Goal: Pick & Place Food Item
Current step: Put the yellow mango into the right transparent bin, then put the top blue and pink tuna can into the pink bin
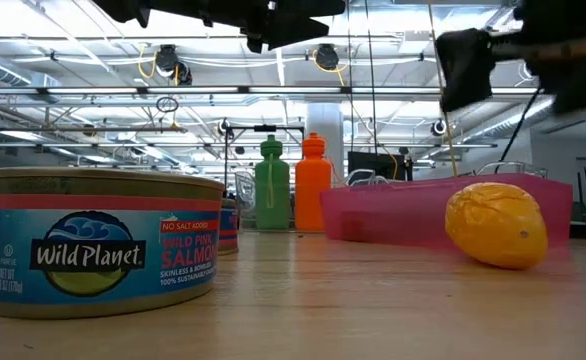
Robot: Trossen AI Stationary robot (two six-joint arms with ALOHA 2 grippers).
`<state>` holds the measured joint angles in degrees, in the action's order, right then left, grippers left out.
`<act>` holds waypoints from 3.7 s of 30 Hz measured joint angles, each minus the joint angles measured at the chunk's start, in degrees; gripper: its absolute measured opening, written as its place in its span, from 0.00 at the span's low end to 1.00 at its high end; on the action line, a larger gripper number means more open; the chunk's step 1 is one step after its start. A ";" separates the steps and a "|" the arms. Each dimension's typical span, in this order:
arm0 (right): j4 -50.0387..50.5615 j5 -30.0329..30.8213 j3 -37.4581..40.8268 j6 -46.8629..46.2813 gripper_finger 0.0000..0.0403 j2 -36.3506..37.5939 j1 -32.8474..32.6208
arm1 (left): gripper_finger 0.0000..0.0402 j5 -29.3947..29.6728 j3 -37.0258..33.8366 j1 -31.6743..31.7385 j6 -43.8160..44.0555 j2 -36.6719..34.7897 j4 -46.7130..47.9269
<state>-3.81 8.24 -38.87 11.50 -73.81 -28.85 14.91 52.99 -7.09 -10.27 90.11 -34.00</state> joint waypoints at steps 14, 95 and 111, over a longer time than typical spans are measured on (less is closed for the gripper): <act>15.89 3.84 -8.46 6.34 0.83 -15.67 1.34 | 0.81 -0.01 0.00 0.00 0.33 0.00 0.64; 40.28 16.70 6.31 -27.81 0.67 24.93 57.27 | 0.76 -0.01 0.00 0.00 0.29 0.00 2.56; 38.46 2.34 6.31 -26.66 0.71 36.26 57.27 | 0.81 0.11 0.00 -1.06 8.02 -0.83 6.33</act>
<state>34.65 10.58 -32.56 -15.16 -37.55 28.42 15.02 52.99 -8.15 -2.25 89.28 -27.67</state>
